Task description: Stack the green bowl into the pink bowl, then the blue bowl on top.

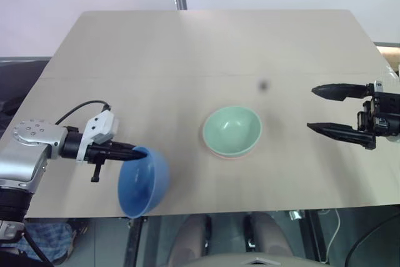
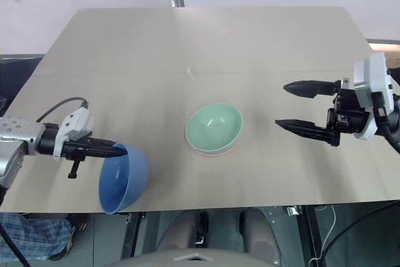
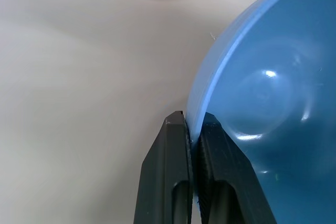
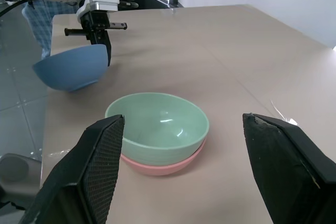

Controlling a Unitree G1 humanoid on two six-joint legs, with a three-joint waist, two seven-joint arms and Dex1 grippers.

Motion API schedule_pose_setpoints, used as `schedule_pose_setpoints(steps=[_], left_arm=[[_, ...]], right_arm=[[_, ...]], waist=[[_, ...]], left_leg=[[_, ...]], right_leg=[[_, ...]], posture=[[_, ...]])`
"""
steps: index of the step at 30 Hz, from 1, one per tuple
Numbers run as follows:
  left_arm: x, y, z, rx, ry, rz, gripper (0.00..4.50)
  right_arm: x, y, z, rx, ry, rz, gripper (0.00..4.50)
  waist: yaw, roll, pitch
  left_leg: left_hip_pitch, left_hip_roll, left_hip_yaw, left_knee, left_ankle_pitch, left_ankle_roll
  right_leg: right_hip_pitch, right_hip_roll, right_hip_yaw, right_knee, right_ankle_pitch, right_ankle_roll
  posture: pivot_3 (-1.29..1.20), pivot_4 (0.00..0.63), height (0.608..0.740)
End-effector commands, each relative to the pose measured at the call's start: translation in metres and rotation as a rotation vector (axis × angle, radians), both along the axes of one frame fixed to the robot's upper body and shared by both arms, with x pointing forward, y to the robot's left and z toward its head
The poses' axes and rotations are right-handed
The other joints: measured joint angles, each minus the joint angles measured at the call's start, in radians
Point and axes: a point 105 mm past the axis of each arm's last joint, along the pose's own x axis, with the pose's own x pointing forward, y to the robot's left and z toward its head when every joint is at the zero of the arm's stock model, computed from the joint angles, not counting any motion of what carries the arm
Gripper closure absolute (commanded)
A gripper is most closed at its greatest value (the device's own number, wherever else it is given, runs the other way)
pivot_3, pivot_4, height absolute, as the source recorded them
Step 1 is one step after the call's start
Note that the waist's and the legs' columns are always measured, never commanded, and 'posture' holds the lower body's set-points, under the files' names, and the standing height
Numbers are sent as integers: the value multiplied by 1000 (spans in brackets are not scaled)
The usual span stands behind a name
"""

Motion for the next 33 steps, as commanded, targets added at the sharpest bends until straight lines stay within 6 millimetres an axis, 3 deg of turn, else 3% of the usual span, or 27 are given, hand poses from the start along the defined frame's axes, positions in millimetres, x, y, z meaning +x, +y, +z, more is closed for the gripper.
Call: schedule_pose_setpoints(steps=[1,6,11,15,27,33], left_arm=[[8,-2,16,-12,-74,21,4430],[14,-15,40,-126,-101,29,4430],[19,-33,82,-320,-132,43,4430],[27,-41,92,-378,-150,82,4430],[63,-120,88,-506,-194,127,4430],[66,-138,87,-532,-187,122,4430]], right_arm=[[-2,-1,7,-9,-46,-1,556],[-2,-1,6,-12,-42,-3,556],[-1,0,4,-14,-41,0,556],[-1,0,4,-13,-42,3,556],[4,2,4,-8,-47,8,556],[3,1,4,-13,-48,0,556]], waist=[[3,0,0],[13,0,0],[15,0,0],[14,0,0],[17,-1,0],[14,-1,0]], left_leg=[[0,0,0,0,0,0],[0,0,0,1,0,0],[-2,0,-1,2,0,0],[-1,0,0,2,0,0],[-3,0,-2,7,0,-1],[-3,0,-2,10,0,-1]], right_leg=[[0,0,0,0,0,0],[0,0,0,0,0,0],[0,0,0,-1,0,0],[0,0,0,-1,0,0],[0,0,0,1,0,0],[0,0,1,5,0,0]], posture=[[0,150,740],[0,150,740],[0,150,740],[0,150,740],[0,150,740],[0,150,740]])
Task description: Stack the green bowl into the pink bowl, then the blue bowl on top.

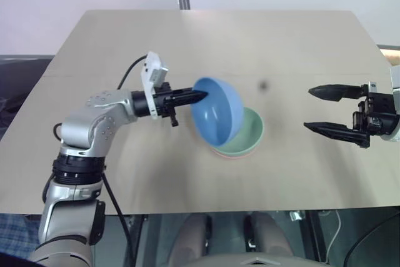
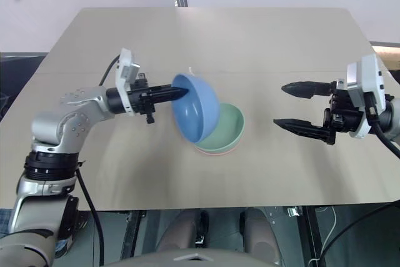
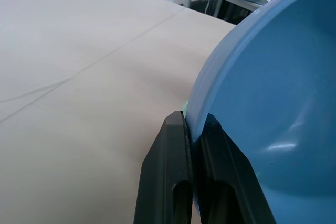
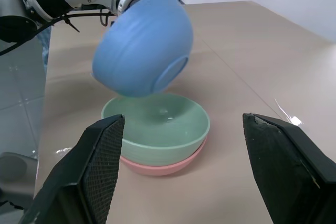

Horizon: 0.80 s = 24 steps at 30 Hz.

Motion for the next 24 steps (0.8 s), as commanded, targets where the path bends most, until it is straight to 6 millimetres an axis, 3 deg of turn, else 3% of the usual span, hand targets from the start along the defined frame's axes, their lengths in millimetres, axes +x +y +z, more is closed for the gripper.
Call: schedule_pose_setpoints(steps=[1,6,7,9,15,21,24], left_arm=[[-3,-7,13,6,-60,-16,4430],[-2,-10,5,50,-45,-20,4430],[0,-11,5,48,-44,-11,3934],[1,-11,5,49,-42,-6,3544],[-1,-9,2,61,-45,-18,649],[-10,7,4,93,-75,-58,649],[-20,32,0,146,-57,-69,649]], right_arm=[[-4,0,9,-14,-56,-3,556],[-4,0,9,-12,-60,-8,556],[-4,0,9,-12,-61,-9,556],[-4,0,9,-11,-63,-10,556],[-4,-1,9,-11,-65,-16,556],[-3,-2,9,-14,-64,-17,556],[-4,-4,8,-19,-58,-22,556]], waist=[[1,0,0],[3,0,0],[3,0,0],[3,0,0],[3,0,0],[0,0,0],[-1,0,0]], left_leg=[[0,0,0,0,0,0],[0,0,0,3,0,0],[0,0,0,4,0,0],[0,0,0,4,0,0],[0,0,0,4,0,0],[1,0,0,4,0,0],[1,0,0,3,0,0]], right_leg=[[0,0,0,1,0,0],[0,0,0,4,0,0],[0,0,0,4,0,0],[0,0,0,5,0,0],[0,0,0,5,0,0],[0,0,0,5,0,0],[0,0,0,4,0,0]], posture=[[0,150,740],[0,150,740],[0,150,740],[0,150,740],[0,150,740],[0,150,740],[0,150,740]])
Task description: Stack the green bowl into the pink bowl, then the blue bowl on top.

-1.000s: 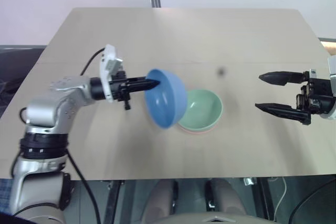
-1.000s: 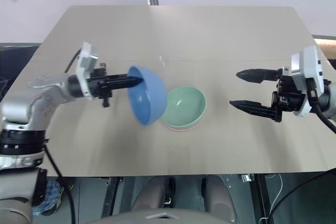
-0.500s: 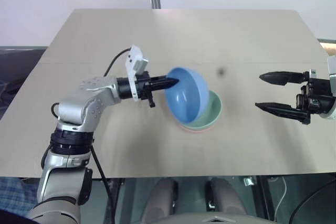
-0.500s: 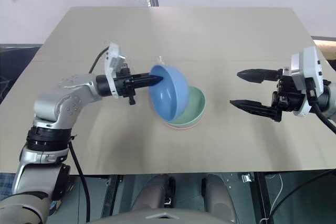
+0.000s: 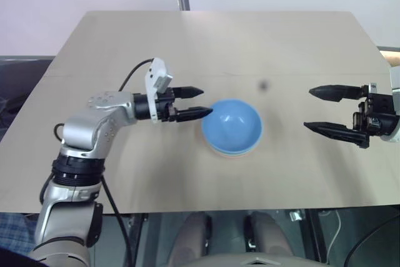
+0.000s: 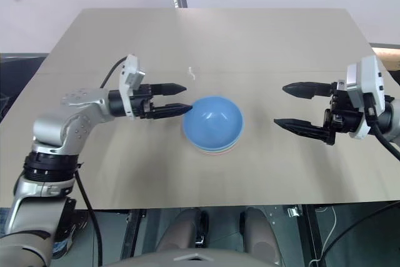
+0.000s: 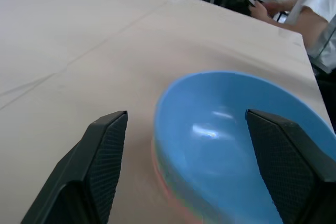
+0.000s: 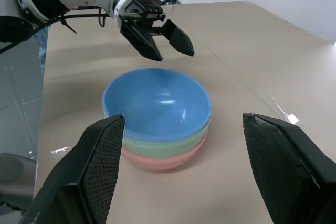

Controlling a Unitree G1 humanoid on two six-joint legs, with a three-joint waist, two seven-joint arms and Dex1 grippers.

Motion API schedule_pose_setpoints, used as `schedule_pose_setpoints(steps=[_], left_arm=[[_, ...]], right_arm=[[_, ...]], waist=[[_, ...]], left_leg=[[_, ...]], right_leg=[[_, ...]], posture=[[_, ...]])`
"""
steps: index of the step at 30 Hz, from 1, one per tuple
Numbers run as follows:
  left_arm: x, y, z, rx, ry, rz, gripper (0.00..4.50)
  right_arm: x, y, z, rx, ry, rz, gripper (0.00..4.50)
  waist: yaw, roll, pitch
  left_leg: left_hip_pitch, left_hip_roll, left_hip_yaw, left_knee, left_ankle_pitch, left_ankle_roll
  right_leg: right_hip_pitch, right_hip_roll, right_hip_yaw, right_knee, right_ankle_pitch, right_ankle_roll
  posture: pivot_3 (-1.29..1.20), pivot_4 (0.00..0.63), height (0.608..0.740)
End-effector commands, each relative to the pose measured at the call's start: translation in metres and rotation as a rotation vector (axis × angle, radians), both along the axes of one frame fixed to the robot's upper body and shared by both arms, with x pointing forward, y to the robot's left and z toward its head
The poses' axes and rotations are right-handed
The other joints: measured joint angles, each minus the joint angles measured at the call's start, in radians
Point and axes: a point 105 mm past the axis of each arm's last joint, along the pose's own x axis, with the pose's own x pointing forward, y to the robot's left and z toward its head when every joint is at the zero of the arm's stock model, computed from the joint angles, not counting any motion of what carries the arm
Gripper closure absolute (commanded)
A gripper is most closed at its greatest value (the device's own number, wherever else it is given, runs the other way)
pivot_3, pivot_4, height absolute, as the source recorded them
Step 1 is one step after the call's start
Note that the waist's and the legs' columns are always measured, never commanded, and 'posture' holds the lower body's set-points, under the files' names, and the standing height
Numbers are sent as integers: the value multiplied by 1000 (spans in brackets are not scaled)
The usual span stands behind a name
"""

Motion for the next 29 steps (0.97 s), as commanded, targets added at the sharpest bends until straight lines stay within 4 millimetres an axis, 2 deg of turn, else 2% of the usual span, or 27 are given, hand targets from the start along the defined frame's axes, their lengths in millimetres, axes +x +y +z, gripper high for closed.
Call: schedule_pose_setpoints(steps=[1,6,7,15,18,22,29], left_arm=[[-16,28,11,51,-50,-32,649],[-31,83,-1,175,38,66,649],[-39,95,0,174,61,72,649],[-70,140,14,110,57,174,649],[-77,147,15,76,58,202,649],[-88,147,12,50,69,189,649],[-98,143,12,30,47,171,649]], right_arm=[[-5,-3,9,-24,-54,-4,556],[-3,-13,6,-36,-42,-37,556],[-2,-18,5,-41,-34,-52,556],[4,-47,-3,-64,4,-113,556],[4,-52,-9,-86,32,-112,556],[4,-60,-28,-152,78,-103,556],[6,-61,-28,-163,77,-80,556]], waist=[[-1,0,0],[1,0,0],[4,0,0],[3,0,0],[2,0,1],[4,0,0],[2,1,1]], left_leg=[[0,0,0,0,0,0],[0,0,0,-1,0,0],[0,0,0,-1,0,0],[0,0,0,-2,-1,2],[1,0,0,-2,-2,3],[1,1,-1,-2,-3,4],[2,1,0,-3,-3,4]], right_leg=[[0,0,0,0,0,0],[0,0,0,-1,0,0],[0,-1,0,-1,0,0],[0,-2,-1,-2,0,0],[0,-2,-1,-1,0,0],[1,-2,-1,-1,0,0],[1,-3,-1,-1,0,0]], posture=[[0,150,740],[0,150,740],[0,150,740],[0,150,740],[0,150,740],[0,150,740],[0,150,740]])
